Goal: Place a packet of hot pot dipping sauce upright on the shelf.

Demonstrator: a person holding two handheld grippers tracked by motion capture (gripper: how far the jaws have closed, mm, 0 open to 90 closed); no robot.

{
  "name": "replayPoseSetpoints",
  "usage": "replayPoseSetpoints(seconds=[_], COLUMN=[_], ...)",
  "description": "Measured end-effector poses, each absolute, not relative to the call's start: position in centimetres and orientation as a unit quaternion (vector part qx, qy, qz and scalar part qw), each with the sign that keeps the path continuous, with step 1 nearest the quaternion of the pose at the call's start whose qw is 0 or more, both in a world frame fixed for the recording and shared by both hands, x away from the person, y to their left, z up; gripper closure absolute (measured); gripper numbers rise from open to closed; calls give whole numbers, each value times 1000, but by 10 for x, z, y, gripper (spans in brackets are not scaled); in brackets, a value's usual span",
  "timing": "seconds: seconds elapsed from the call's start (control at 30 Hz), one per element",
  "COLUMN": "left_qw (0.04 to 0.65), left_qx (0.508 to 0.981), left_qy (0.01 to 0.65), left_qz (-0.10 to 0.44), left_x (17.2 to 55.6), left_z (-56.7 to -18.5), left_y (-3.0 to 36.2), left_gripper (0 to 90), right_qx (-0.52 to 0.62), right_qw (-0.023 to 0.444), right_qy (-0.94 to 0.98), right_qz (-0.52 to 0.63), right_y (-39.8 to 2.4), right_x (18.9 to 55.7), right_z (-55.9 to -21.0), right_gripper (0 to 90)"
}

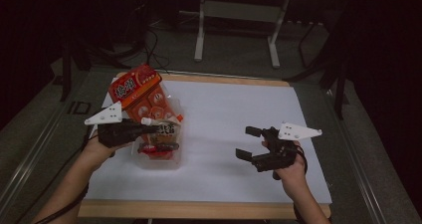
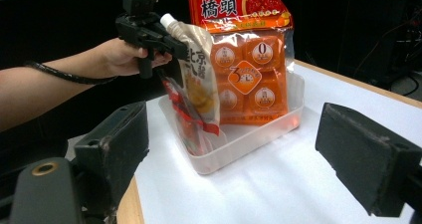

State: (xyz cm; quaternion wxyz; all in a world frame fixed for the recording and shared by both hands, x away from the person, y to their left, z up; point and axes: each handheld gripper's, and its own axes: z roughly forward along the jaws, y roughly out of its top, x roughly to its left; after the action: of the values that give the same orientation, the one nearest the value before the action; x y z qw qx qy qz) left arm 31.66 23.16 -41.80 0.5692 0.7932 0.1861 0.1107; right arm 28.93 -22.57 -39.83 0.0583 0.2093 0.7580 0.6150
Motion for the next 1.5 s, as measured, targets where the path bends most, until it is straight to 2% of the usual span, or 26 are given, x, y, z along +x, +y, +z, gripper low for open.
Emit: replayPoseSetpoints(seconds=[0.2, 0.63, 1.07, 1.2, 1.4, 1.5], left_qw=[523, 560, 569, 574, 584, 584], left_qx=[826, 796, 788, 782, 776, 776], left_qy=[178, 203, 213, 217, 206, 206], left_qz=[115, 106, 99, 104, 117, 123], left_x=[322, 323, 318, 316, 311, 307], left_z=[-432, -454, -476, -474, -468, -462], left_y=[218, 232, 241, 246, 250, 251], left_gripper=[897, 893, 873, 797, 622, 574], right_qx=[210, 208, 209, 208, 208, 209], right_qw=[54, 51, 47, 47, 46, 45], right_qy=[759, 762, 764, 765, 766, 766], right_qz=[614, 611, 609, 608, 607, 607], right_y=[-225, -226, -226, -226, -225, -225], right_x=[289, 289, 289, 289, 289, 289], right_z=[-400, -400, -400, -400, -400, -400], right_gripper=[133, 134, 134, 134, 134, 135])
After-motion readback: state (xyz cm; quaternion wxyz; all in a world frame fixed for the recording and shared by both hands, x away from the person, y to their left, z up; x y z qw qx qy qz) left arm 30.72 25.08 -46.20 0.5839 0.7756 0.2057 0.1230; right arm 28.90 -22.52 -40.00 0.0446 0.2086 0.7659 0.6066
